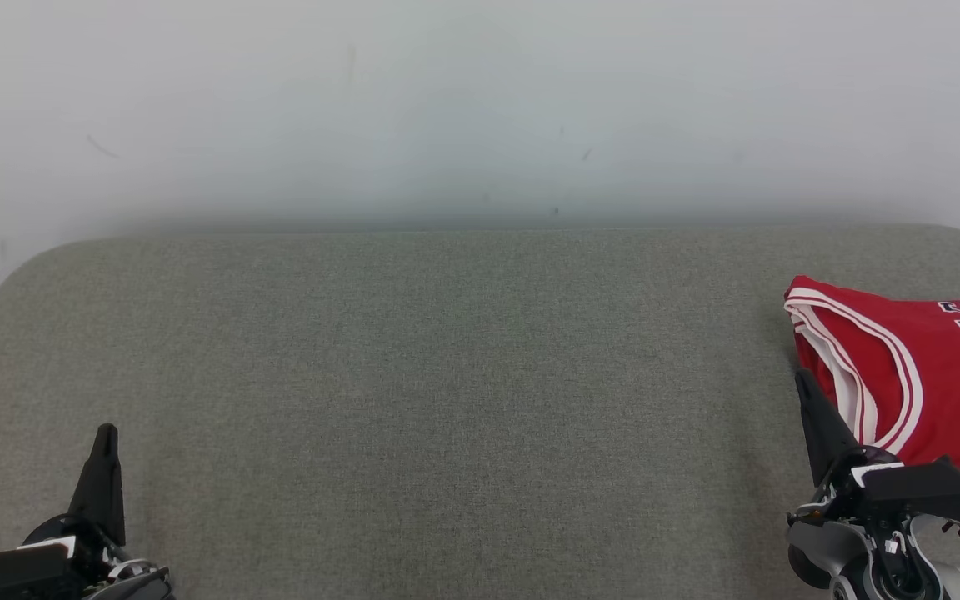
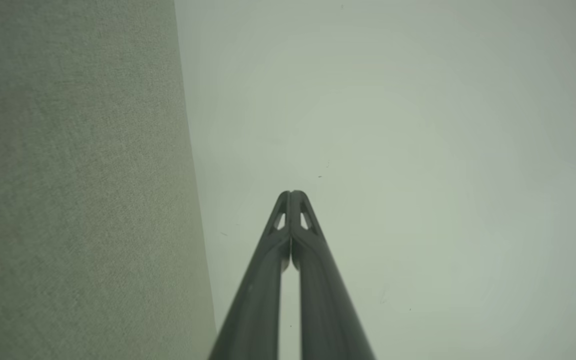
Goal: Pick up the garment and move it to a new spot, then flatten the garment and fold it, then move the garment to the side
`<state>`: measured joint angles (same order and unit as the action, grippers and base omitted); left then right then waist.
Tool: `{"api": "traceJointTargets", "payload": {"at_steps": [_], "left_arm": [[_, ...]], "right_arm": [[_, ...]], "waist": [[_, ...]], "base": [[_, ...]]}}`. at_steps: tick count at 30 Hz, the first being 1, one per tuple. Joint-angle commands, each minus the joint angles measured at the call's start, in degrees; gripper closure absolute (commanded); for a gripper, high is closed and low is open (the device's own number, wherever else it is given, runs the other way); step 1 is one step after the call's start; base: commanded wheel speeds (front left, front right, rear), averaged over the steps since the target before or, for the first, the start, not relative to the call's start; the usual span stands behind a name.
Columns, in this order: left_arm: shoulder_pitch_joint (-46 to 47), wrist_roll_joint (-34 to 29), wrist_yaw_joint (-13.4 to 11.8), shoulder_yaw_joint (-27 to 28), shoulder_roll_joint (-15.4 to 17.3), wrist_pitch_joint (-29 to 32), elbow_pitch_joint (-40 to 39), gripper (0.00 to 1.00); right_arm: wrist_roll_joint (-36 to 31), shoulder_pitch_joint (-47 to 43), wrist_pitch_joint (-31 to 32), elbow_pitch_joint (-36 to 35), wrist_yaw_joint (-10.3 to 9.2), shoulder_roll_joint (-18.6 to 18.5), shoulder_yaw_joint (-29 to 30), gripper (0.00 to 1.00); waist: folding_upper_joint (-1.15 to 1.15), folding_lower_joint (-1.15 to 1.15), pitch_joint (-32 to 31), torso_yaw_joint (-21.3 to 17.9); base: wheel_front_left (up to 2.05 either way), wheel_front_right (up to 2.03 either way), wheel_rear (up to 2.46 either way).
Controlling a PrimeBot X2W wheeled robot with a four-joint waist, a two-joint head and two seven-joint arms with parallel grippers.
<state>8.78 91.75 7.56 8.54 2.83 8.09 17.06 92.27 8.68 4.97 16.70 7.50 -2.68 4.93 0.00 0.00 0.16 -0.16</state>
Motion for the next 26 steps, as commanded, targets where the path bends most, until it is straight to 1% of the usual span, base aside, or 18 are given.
{"api": "traceJointTargets", "payload": {"at_steps": [1, 26], "left_arm": [[0.6, 0.2, 0.1, 0.2, 0.1, 0.2, 0.0, 1.0], [0.6, 0.2, 0.1, 0.2, 0.1, 0.3, 0.0, 1.0]], "right_arm": [[0.2, 0.4, 0.0, -0.1, -0.02, -0.4, 0.2, 1.0], [0.2, 0.4, 0.0, -0.1, -0.02, -0.4, 0.2, 1.0]], "waist": [[0.0, 0.0, 0.0, 0.0], [0.0, 0.0, 0.0, 0.0]], "base": [[0.0, 0.0, 0.0], [0.0, 0.0, 0.0]]}}
